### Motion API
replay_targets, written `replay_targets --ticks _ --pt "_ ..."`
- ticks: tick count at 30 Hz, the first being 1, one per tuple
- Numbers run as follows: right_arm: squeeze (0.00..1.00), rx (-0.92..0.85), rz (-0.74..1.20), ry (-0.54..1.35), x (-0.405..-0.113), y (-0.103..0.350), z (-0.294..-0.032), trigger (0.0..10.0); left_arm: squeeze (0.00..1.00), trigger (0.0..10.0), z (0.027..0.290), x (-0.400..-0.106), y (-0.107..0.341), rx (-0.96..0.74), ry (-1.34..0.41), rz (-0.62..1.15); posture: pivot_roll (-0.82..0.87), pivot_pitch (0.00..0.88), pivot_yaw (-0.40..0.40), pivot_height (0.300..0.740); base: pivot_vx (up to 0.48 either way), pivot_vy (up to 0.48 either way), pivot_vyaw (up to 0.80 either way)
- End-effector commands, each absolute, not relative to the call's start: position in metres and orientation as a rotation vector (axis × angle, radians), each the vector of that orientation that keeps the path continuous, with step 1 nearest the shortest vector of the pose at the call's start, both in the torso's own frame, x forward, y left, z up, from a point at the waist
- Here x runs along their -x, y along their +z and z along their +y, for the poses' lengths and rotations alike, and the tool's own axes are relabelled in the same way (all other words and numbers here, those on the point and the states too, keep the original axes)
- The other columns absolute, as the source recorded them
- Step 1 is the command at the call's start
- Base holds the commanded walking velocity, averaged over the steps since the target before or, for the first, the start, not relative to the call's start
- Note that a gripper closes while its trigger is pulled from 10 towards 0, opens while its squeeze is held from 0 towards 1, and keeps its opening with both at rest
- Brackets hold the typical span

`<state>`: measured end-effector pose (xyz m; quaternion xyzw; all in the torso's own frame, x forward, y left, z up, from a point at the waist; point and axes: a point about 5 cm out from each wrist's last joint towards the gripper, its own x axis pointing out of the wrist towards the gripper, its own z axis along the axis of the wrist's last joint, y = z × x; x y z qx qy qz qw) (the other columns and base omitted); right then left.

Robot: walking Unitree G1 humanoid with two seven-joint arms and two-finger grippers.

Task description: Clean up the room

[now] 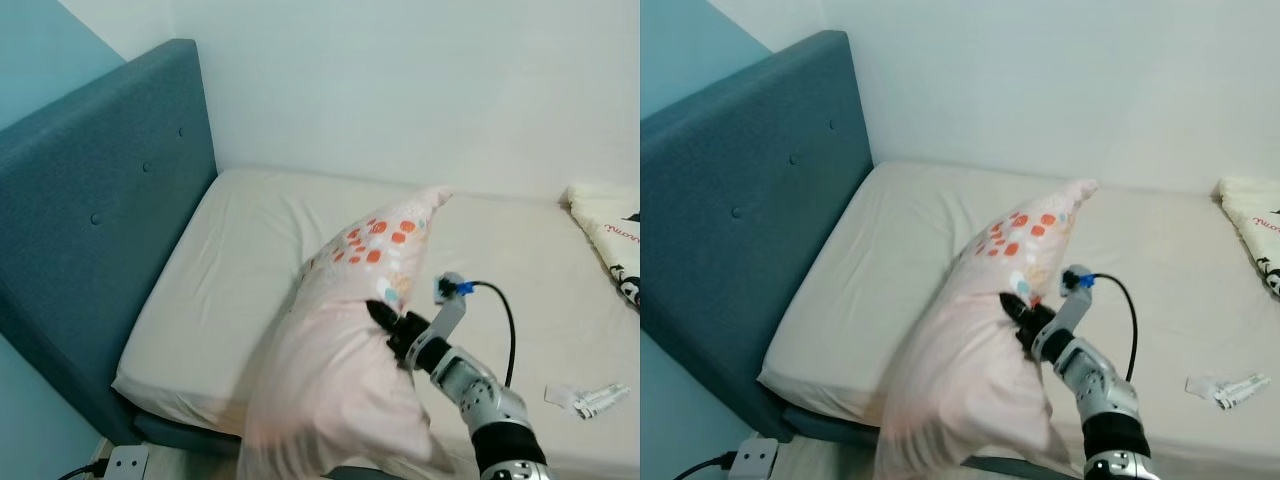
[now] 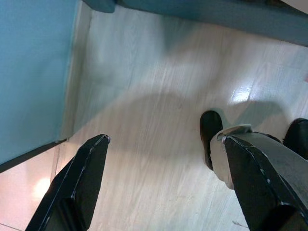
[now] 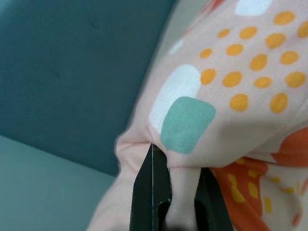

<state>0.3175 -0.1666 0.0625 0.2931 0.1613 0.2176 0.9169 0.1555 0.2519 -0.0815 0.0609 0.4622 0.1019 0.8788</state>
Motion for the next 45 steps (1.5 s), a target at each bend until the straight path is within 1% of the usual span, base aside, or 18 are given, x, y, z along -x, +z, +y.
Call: replay_targets --ticks 1,3,5,6,7,10,12,20,27,30,35,40,45 --pt "0.0 -0.562 0.338 0.414 -0.315 0.056 -0.166 10.0 0.0 10.0 0.244 -0.147 -0.087 -0.105 0.192 1.003 0.03 0.0 -0.063 0.74 0.0 0.0 0.0" --pt "0.0 -0.555 0.351 0.404 -0.314 0.053 -0.165 10.0 0.0 10.0 0.244 -0.147 -0.088 -0.102 0.191 1.005 0.03 0.0 -0.063 0.74 0.0 0.0 0.0" --pt "0.0 -0.469 0.419 0.377 -0.303 0.036 -0.163 10.0 0.0 10.0 0.242 -0.146 -0.089 -0.091 0.189 1.012 0.02 0.0 -0.068 0.74 0.0 0.0 0.4" --pt "0.0 -0.469 0.419 0.377 -0.303 0.036 -0.163 10.0 0.0 10.0 0.242 -0.146 -0.089 -0.091 0.189 1.012 0.02 0.0 -0.068 0.74 0.0 0.0 0.8" --pt "0.0 -0.44 0.449 0.369 -0.296 0.026 -0.16 10.0 0.0 10.0 0.24 -0.145 -0.089 -0.087 0.187 1.014 0.02 0.0 -0.074 0.74 0.0 0.0 0.79" --pt "0.0 -0.431 0.466 0.358 -0.29 0.019 -0.158 10.0 0.0 10.0 0.238 -0.146 -0.09 -0.085 0.184 1.014 0.02 0.0 -0.075 0.74 0.0 0.0 0.78" --pt "0.0 -0.457 0.453 0.341 -0.288 0.017 -0.155 10.0 0.0 10.0 0.236 -0.146 -0.09 -0.087 0.18 1.015 0.02 0.0 -0.075 0.74 0.0 0.0 0.77" --pt "0.0 -0.459 0.395 0.292 -0.3 0.029 -0.16 10.0 0.0 10.0 0.234 -0.147 -0.09 -0.082 0.156 1.015 0.02 0.0 -0.073 0.74 0.0 0.0 0.1" --pt "0.0 -0.447 0.309 0.242 -0.313 0.045 -0.17 10.0 0.0 10.0 0.231 -0.147 -0.091 -0.084 0.133 1.016 0.02 0.0 -0.077 0.74 0.0 0.0 0.0" --pt "0.0 -0.452 0.287 0.242 -0.315 0.049 -0.17 10.0 0.0 10.0 0.23 -0.147 -0.091 -0.08 0.13 1.015 0.02 0.0 -0.076 0.74 0.0 0.0 0.0" --pt "0.0 -0.46 0.257 0.251 -0.32 0.057 -0.169 10.0 0.0 10.0 0.229 -0.148 -0.091 -0.079 0.12 1.015 0.01 0.0 -0.074 0.74 0.253 0.0 0.0" --pt "0.0 -0.442 0.244 0.288 -0.323 0.062 -0.16 10.0 0.0 10.0 0.228 -0.148 -0.091 -0.083 0.111 1.017 0.02 0.0 -0.079 0.74 0.269 0.0 0.0" --pt "0.0 -0.413 0.224 0.31 -0.324 0.065 -0.157 10.0 0.0 10.0 0.227 -0.147 -0.092 -0.084 0.106 1.021 0.01 0.0 -0.079 0.74 0.277 0.0 0.68"
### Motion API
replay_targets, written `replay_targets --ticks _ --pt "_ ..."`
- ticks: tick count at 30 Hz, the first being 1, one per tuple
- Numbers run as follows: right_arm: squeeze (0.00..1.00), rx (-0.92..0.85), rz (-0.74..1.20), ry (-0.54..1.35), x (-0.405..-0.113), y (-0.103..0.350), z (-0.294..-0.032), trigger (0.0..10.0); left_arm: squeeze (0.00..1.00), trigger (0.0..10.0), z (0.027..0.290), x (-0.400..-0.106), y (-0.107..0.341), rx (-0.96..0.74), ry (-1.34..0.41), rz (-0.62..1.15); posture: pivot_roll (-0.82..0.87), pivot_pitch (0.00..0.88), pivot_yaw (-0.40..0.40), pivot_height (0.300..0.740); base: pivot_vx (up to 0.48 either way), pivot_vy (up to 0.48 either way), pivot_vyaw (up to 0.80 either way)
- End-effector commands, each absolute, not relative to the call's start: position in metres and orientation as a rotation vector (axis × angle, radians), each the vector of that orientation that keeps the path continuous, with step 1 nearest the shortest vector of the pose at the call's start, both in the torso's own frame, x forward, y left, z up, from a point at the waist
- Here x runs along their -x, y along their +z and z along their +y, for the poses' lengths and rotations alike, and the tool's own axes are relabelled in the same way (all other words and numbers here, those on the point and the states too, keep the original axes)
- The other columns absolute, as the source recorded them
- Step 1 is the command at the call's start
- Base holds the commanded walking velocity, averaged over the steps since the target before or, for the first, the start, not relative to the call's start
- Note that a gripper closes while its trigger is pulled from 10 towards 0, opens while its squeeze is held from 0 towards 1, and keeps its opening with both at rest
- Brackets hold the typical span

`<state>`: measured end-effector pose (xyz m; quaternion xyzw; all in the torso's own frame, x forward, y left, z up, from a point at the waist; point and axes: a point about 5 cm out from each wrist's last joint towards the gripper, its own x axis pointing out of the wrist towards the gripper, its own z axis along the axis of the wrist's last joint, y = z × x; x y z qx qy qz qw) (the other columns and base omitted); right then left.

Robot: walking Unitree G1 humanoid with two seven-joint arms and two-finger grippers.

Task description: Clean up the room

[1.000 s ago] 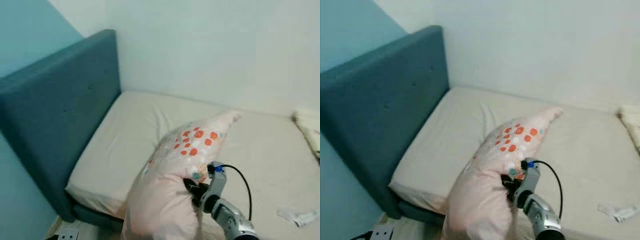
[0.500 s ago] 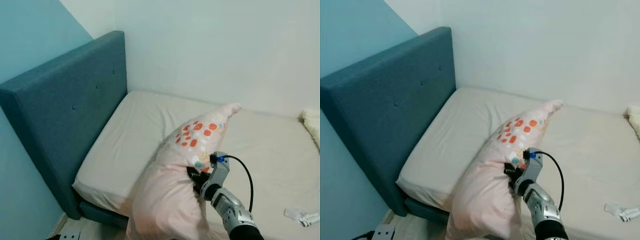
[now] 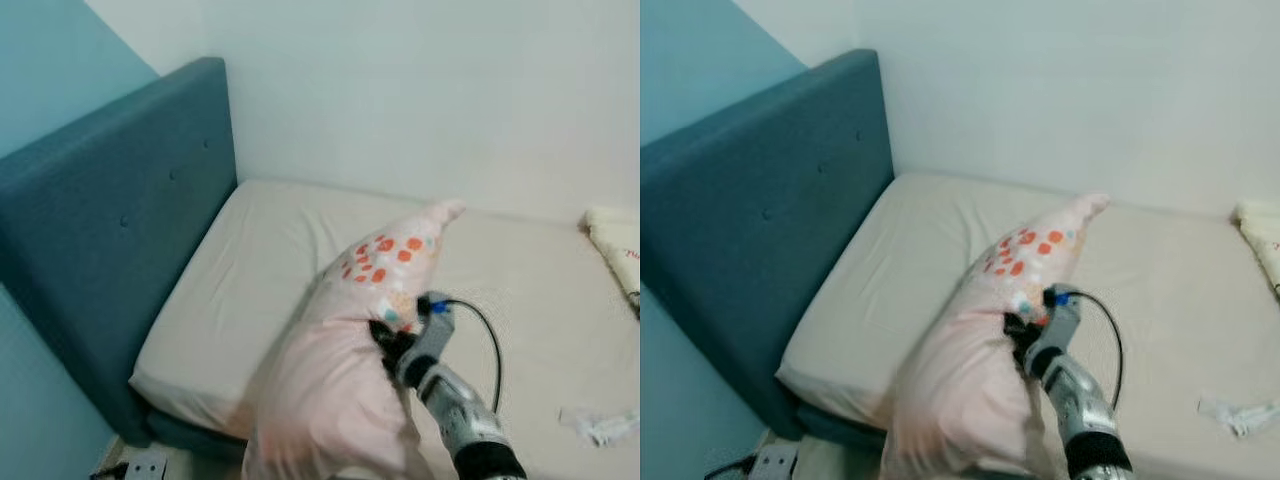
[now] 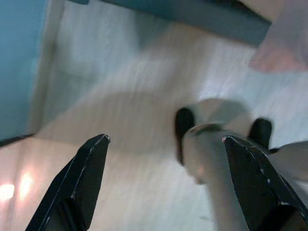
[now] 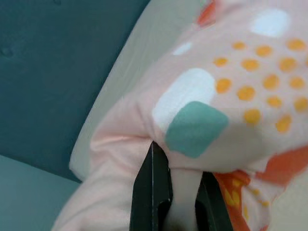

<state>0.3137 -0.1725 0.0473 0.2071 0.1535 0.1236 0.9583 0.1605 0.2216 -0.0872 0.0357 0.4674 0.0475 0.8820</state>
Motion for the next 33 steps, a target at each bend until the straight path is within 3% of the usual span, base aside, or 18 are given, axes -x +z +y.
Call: replay_targets --ticks 1,15,23,33 --pt "0.0 -0.413 0.224 0.31 -0.324 0.065 -0.157 10.0 0.0 10.0 0.227 -0.147 -0.092 -0.084 0.106 1.021 0.01 0.0 -0.079 0.74 0.281 0.0 0.78" --pt "0.0 -0.397 0.227 0.376 -0.322 0.068 -0.151 10.0 0.0 10.0 0.226 -0.144 -0.093 -0.092 0.096 1.034 0.01 0.0 -0.08 0.74 0.279 0.0 0.78" --pt "0.0 -0.398 0.216 0.369 -0.323 0.07 -0.152 10.0 0.0 10.0 0.226 -0.144 -0.093 -0.098 0.092 1.039 0.01 0.0 -0.074 0.74 0.298 0.0 0.45" --pt "0.0 -0.419 0.177 0.23 -0.33 0.076 -0.173 10.0 0.0 10.0 0.226 -0.143 -0.094 -0.1 0.084 1.047 0.01 0.0 -0.072 0.74 0.33 0.0 0.0"
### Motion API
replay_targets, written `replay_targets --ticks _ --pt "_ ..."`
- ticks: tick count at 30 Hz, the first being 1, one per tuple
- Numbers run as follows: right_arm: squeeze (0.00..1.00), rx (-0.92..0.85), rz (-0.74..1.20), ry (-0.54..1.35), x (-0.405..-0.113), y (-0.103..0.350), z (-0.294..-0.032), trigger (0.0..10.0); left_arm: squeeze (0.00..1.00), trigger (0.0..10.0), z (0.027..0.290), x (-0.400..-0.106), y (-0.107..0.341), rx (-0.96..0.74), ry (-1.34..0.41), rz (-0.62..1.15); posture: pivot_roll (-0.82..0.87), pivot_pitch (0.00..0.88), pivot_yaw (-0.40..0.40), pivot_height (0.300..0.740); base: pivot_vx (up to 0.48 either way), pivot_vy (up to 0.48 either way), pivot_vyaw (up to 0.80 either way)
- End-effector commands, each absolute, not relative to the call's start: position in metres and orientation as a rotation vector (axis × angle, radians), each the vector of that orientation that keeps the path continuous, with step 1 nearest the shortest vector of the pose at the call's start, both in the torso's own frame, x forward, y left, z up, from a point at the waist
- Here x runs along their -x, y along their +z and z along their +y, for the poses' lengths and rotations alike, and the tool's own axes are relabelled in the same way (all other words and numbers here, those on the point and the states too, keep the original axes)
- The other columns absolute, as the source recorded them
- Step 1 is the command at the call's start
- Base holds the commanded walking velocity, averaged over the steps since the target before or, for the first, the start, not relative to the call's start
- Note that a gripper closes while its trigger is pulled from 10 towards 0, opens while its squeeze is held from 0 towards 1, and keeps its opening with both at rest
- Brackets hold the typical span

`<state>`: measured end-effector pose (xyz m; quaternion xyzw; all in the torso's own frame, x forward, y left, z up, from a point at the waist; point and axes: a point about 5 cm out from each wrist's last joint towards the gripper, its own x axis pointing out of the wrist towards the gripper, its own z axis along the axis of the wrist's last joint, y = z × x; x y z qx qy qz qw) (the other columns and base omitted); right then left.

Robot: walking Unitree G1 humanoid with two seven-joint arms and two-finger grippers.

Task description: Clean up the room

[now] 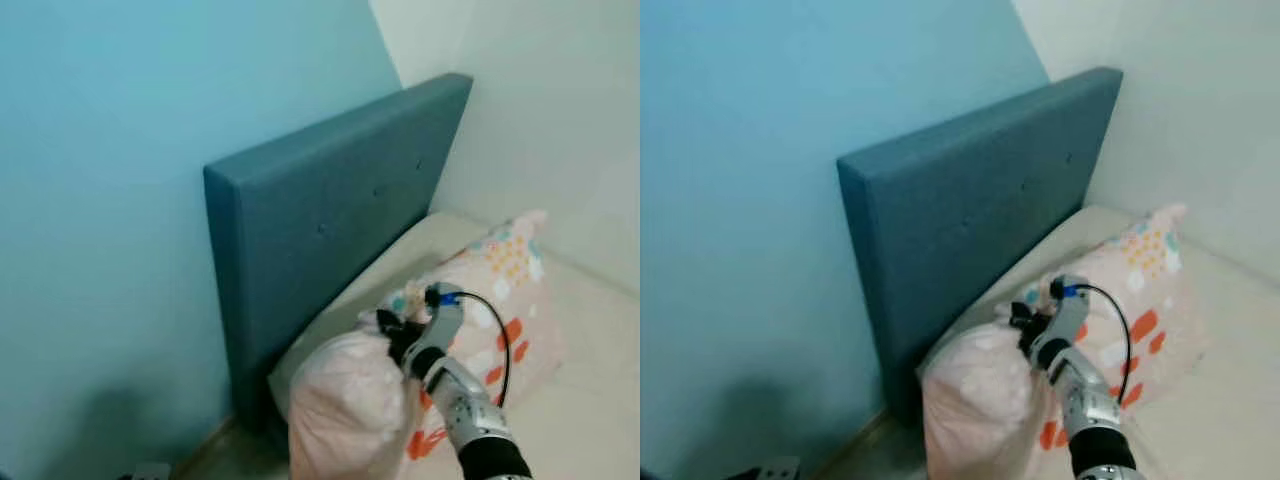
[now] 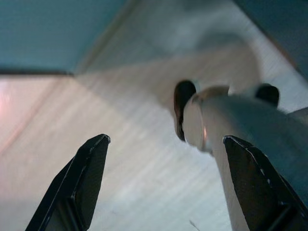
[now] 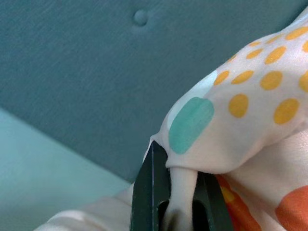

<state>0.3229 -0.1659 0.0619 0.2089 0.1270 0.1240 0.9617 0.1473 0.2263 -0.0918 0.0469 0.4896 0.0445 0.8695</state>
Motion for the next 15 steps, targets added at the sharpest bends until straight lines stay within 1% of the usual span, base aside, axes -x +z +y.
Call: replay_targets --ticks 1,6,10,15 --pt "0.0 -0.421 0.163 0.218 -0.331 0.079 -0.176 10.0 0.0 10.0 0.226 -0.142 -0.094 -0.1 0.085 1.047 0.01 0.0 -0.072 0.74 0.255 0.0 0.0" --pt "0.0 -0.419 0.126 0.197 -0.335 0.087 -0.183 10.0 0.0 10.0 0.226 -0.142 -0.094 -0.1 0.085 1.048 0.01 0.0 -0.071 0.74 0.336 0.0 0.0" --pt "0.0 -0.411 0.067 0.191 -0.34 0.102 -0.191 10.0 0.0 10.0 0.225 -0.142 -0.094 -0.101 0.085 1.049 0.01 0.0 -0.07 0.74 0.309 0.0 0.0" --pt "0.0 -0.41 0.004 0.256 -0.343 0.119 -0.19 10.0 0.0 10.0 0.225 -0.141 -0.095 -0.106 0.081 1.052 0.01 0.0 -0.068 0.74 0.328 0.0 0.0"
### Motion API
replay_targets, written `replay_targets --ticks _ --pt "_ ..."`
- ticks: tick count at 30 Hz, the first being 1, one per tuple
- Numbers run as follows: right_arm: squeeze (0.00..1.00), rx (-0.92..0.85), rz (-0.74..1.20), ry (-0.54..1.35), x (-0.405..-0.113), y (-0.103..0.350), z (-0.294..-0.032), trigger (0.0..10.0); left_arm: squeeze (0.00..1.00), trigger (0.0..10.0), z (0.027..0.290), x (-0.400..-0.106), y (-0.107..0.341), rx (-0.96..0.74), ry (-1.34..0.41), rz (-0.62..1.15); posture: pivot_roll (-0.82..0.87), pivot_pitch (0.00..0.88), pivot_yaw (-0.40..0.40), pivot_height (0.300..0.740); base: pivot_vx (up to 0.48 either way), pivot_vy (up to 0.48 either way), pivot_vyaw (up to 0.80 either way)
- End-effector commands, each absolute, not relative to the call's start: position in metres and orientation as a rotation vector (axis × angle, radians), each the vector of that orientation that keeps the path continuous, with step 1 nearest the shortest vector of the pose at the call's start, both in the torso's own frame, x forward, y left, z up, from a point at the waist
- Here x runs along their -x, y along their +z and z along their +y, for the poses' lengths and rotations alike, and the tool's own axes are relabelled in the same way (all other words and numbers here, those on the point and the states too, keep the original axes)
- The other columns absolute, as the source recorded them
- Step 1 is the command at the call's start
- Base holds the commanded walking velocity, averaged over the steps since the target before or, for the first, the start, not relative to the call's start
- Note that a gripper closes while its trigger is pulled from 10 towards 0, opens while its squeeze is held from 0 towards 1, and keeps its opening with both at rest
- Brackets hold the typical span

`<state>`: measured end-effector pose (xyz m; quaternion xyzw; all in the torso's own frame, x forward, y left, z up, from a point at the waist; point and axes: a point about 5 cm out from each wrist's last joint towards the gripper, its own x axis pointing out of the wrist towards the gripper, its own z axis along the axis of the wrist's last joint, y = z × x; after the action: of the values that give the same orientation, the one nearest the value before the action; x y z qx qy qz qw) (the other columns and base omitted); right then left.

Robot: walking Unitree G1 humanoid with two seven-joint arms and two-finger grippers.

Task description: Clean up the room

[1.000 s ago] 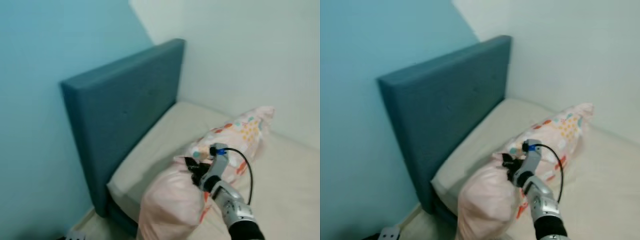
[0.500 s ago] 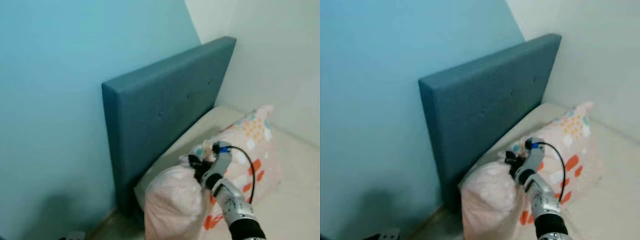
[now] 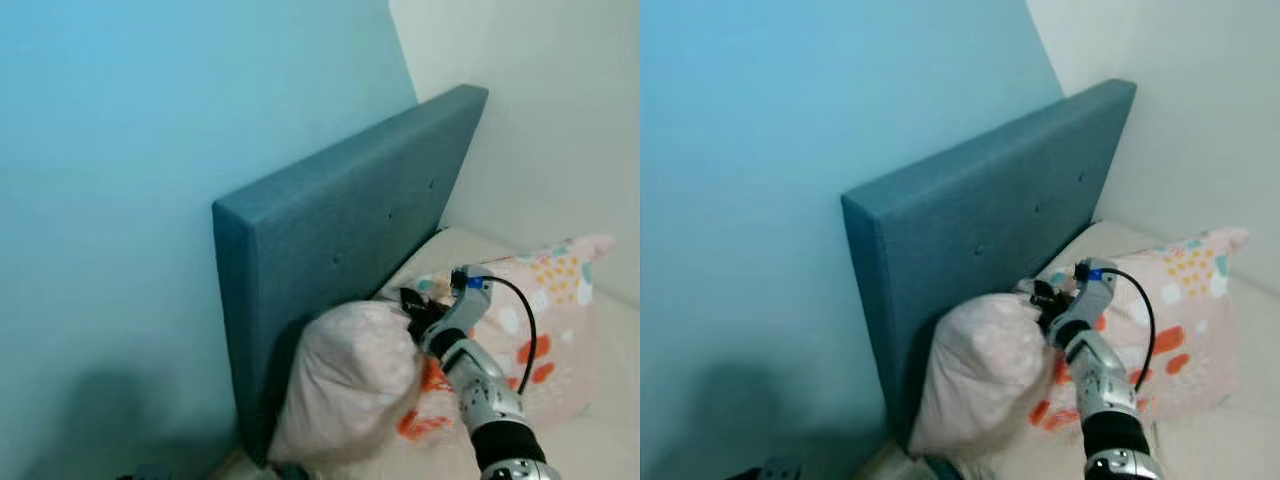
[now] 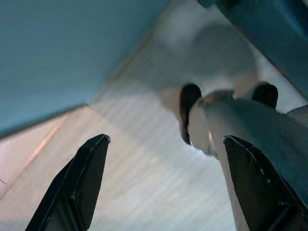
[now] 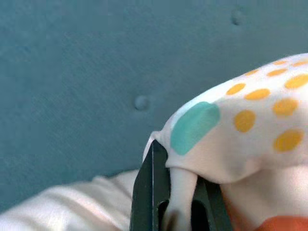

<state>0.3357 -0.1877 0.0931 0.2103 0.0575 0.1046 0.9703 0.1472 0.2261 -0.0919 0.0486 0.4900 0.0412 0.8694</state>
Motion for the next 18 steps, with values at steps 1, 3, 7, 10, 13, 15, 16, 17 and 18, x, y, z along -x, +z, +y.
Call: replay_targets --ticks 1,3,7,10,13,15,16,17,18 --pt "0.0 -0.41 0.004 0.256 -0.343 0.119 -0.19 10.0 0.0 10.0 0.225 -0.141 -0.095 -0.106 0.081 1.052 0.01 0.0 -0.068 0.74 0.311 0.0 0.0" --pt "0.0 -0.397 -0.013 0.381 -0.341 0.129 -0.179 10.0 0.0 10.0 0.225 -0.141 -0.095 -0.098 0.095 1.051 0.01 0.0 -0.069 0.74 0.0 0.0 0.0" --pt "0.0 -0.379 -0.018 0.47 -0.338 0.133 -0.169 10.0 0.0 10.0 0.225 -0.14 -0.095 -0.094 0.105 1.053 0.01 0.0 -0.071 0.74 0.0 0.0 0.0" --pt "0.0 -0.358 -0.035 0.53 -0.337 0.14 -0.164 10.0 0.0 10.0 0.224 -0.139 -0.096 -0.093 0.09 1.063 0.01 0.0 -0.07 0.74 0.0 0.0 0.0" --pt "0.0 -0.326 -0.05 0.541 -0.343 0.148 -0.17 10.0 0.0 10.0 0.221 -0.138 -0.097 -0.091 0.068 1.073 0.01 0.0 -0.07 0.74 0.0 0.0 0.0" --pt "0.0 -0.3 -0.052 0.54 -0.347 0.152 -0.175 10.0 0.0 10.0 0.22 -0.137 -0.098 -0.088 0.058 1.077 0.02 0.0 -0.072 0.74 0.0 -0.225 0.0" --pt "0.0 -0.3 -0.052 0.54 -0.347 0.152 -0.175 10.0 0.0 10.0 0.22 -0.137 -0.098 -0.088 0.058 1.077 0.02 0.0 -0.072 0.74 0.0 -0.45 0.0" --pt "0.0 -0.267 -0.052 0.533 -0.352 0.157 -0.182 10.0 0.0 10.0 0.219 -0.136 -0.098 -0.09 0.048 1.079 0.02 0.0 -0.073 0.74 0.0 -0.45 0.0" --pt "0.0 -0.214 -0.054 0.523 -0.357 0.164 -0.189 10.0 0.0 10.0 0.218 -0.135 -0.098 -0.082 0.05 1.08 0.02 0.0 -0.077 0.74 0.0 -0.45 0.0"
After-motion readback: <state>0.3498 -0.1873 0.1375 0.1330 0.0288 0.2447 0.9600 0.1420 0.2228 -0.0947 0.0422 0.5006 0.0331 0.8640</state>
